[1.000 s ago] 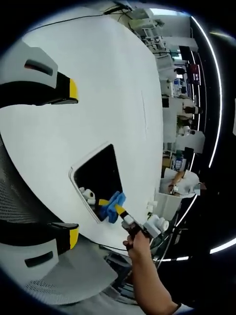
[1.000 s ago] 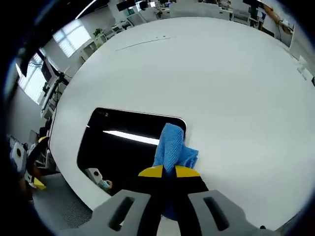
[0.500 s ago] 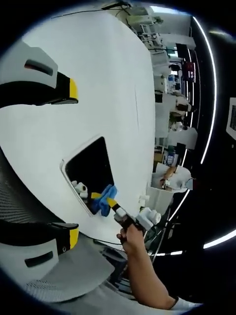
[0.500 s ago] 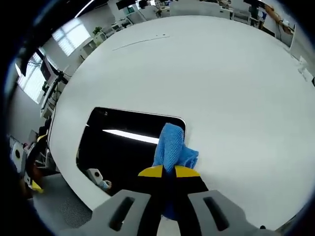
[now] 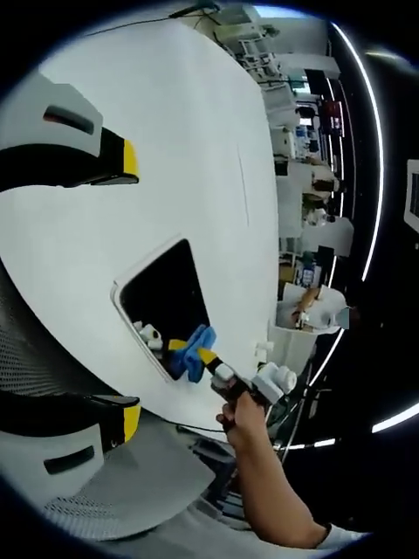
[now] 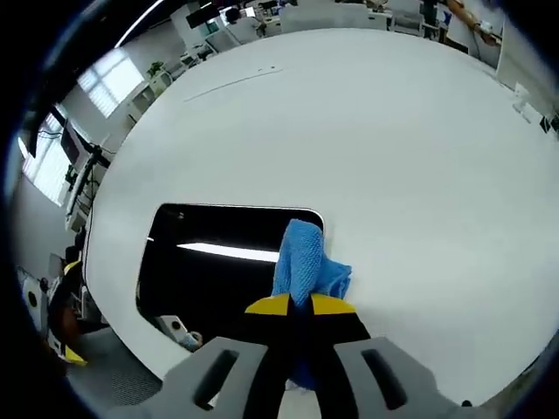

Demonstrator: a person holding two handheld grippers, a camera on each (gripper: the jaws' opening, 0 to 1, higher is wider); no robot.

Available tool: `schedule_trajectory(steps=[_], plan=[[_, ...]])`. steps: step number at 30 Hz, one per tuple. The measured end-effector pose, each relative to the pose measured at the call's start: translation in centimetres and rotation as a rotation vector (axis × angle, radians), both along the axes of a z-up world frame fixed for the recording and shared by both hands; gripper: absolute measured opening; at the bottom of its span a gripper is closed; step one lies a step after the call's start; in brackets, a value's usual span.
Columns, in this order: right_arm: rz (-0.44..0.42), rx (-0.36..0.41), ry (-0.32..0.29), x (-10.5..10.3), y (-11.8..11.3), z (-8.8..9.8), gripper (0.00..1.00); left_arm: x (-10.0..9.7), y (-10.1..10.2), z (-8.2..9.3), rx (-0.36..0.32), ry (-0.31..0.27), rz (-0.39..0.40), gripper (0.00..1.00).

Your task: Wipe the mirror surface with the cleaning cloth until all visible marks leave the cleaned area.

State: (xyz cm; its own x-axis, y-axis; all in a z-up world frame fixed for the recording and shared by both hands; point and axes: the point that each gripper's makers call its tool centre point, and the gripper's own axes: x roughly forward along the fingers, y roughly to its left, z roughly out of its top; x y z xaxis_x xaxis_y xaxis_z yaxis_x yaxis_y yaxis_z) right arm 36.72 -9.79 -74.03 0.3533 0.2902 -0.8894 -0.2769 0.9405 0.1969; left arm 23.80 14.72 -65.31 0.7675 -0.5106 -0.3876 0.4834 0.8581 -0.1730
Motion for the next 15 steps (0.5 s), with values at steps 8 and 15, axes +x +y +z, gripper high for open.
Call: schedule_trajectory(steps=[8,15], plan=[[0.016,-0.007,0.001,-0.9,-0.1,-0.1,0.01,-0.1,0.3,-0.4,0.031,0.02,0.005,0.99],[0.005,-0.003,0.005,-1.7,-0.2,-0.1,0.01,-0.3,0.0,-0.6,0.03,0.03,-0.017,0.99]])
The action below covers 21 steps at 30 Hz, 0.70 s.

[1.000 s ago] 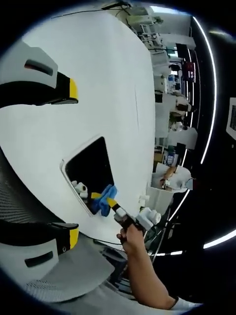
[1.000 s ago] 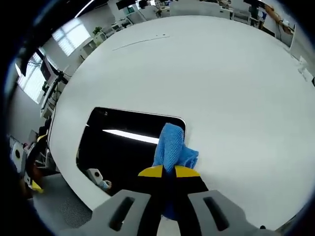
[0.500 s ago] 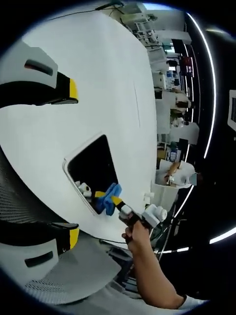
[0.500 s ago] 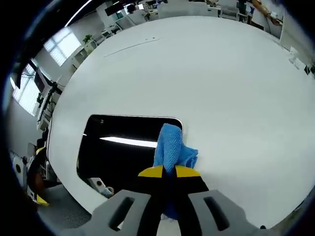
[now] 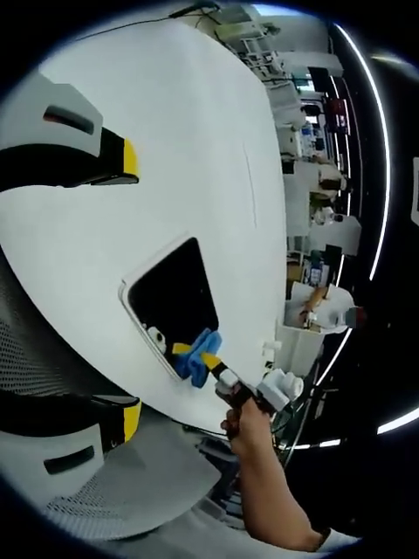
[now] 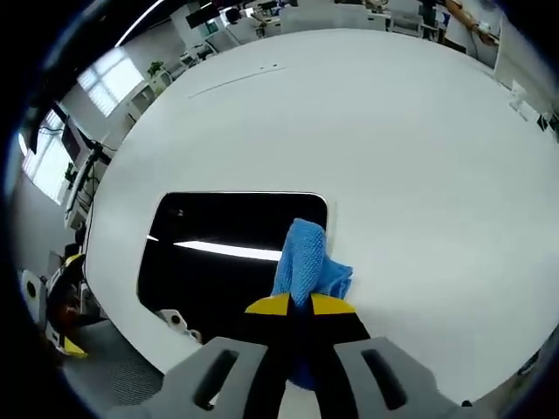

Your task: Wipe the mirror surface with the cleaning cloth until all visible marks leave the cleaned area.

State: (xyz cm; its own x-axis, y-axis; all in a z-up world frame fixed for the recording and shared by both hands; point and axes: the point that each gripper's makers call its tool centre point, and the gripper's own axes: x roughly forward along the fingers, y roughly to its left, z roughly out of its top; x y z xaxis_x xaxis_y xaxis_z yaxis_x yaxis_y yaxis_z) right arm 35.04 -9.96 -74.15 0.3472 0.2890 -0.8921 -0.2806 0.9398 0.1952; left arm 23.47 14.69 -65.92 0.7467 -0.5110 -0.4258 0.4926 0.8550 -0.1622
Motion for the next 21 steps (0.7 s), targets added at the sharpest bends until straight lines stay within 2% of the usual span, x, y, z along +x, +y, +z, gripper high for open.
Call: schedule_trajectory(steps=[4,21], plan=[[-0.005,-0.004,-0.013,-0.9,-0.1,0.1,0.01,-0.2,0.0,-0.3,0.003,0.019,-0.004,0.99],[-0.013,-0.009,-0.022,-3.0,0.2,0.4,0.01,0.0,0.1,-0.3,0.005,0.016,0.007,0.99]])
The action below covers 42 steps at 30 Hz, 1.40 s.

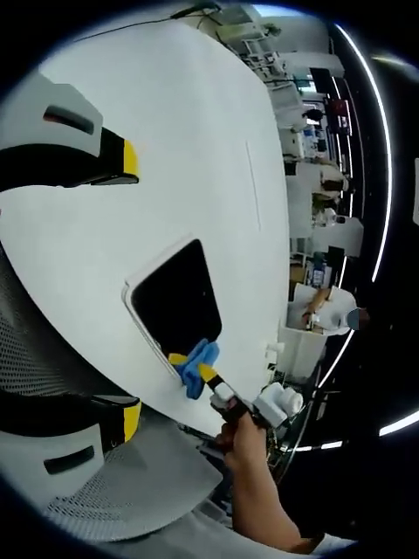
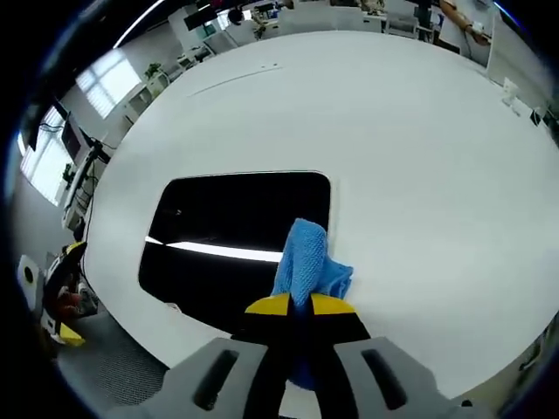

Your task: Wipe the mirror surface with the cleaning cloth until all visible marks leave the cleaned area.

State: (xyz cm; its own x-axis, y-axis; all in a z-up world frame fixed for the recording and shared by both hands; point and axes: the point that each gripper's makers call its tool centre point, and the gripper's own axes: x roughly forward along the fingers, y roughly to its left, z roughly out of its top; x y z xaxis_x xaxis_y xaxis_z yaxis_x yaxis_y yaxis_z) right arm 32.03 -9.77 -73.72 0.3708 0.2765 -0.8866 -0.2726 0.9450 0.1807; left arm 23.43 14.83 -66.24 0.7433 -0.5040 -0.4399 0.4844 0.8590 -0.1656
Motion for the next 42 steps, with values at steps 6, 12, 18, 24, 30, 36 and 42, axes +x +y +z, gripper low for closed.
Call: schedule_trajectory(steps=[6,12,18,24,30,36,42], plan=[[0.005,0.012,0.011,-1.0,0.0,0.0,0.01,0.1,0.1,0.2,-0.005,-0.009,0.006,0.99],[0.004,0.009,0.012,-1.8,0.0,0.1,0.01,0.2,0.1,0.3,-0.01,-0.017,0.01,0.99],[0.006,0.007,0.008,-1.9,0.1,0.1,0.01,0.2,0.0,0.2,-0.024,-0.016,0.01,0.99],[-0.006,0.009,0.018,-1.9,0.0,0.0,0.01,0.3,0.0,0.4,-0.031,-0.025,0.015,0.99],[-0.004,-0.019,-0.001,-1.9,0.2,0.0,0.01,0.4,0.0,0.3,-0.021,-0.034,0.013,0.99],[-0.004,-0.018,0.002,-1.7,1.2,0.0,0.01,0.3,0.1,0.1,-0.026,-0.01,0.018,0.99],[0.009,-0.012,0.006,-1.7,2.4,0.0,0.01,0.2,0.2,-0.1,-0.026,0.002,0.027,0.99]])
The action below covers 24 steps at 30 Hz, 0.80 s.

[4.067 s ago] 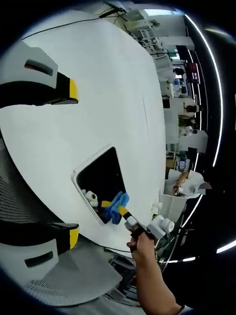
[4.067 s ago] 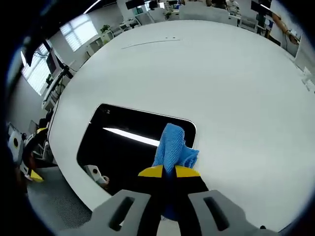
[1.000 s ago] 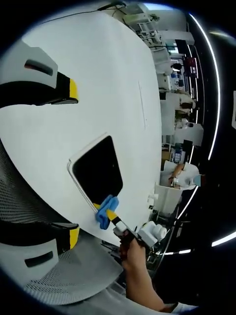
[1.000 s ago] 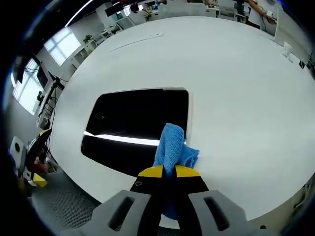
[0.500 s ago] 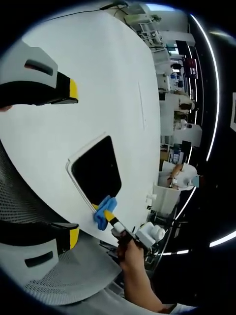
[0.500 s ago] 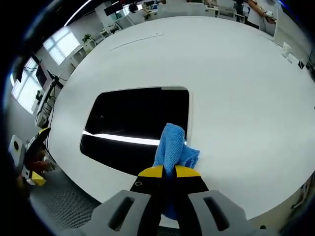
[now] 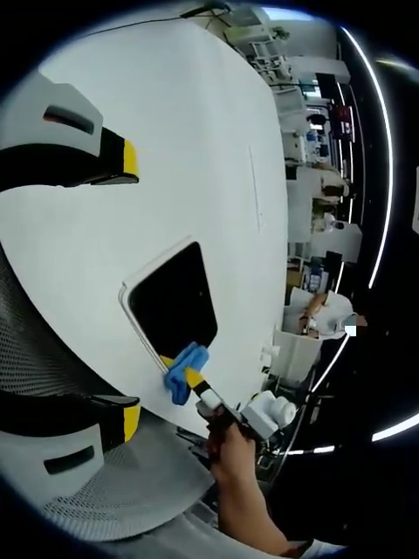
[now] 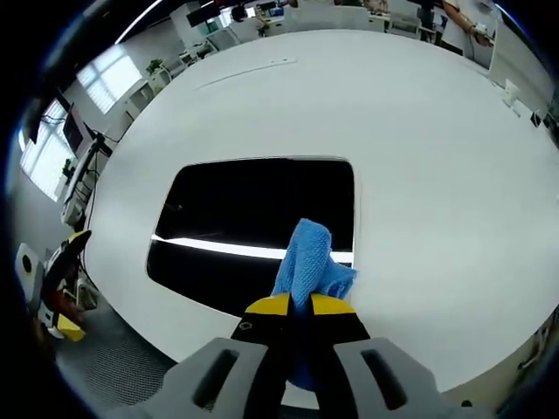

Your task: Wipe the mirror surface with the cleaning cloth until all visible marks leave the cleaned area.

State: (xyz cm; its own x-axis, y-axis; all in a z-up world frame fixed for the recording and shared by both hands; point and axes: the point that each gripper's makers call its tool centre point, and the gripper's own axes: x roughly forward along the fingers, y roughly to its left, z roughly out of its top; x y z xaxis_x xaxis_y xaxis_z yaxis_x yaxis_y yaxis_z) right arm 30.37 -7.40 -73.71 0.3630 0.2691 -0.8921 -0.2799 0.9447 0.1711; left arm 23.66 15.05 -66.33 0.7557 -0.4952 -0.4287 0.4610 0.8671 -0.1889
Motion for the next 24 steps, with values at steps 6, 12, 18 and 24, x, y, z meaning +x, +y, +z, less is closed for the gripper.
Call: schedule_trajectory(steps=[6,12,18,24], plan=[[0.016,0.013,0.003,0.1,1.4,0.0,0.01,0.0,-0.1,0.0,0.004,0.002,-0.006,0.99],[0.046,0.043,0.018,-0.1,3.7,0.0,0.01,0.0,-0.2,-0.1,0.007,0.004,-0.01,0.99],[0.095,0.045,0.021,-0.4,6.3,0.0,0.01,-0.1,-0.3,-0.2,0.008,0.011,-0.016,0.99],[0.111,0.065,0.027,-0.5,7.9,0.0,0.01,0.0,0.0,-0.3,0.024,0.013,-0.007,0.99]])
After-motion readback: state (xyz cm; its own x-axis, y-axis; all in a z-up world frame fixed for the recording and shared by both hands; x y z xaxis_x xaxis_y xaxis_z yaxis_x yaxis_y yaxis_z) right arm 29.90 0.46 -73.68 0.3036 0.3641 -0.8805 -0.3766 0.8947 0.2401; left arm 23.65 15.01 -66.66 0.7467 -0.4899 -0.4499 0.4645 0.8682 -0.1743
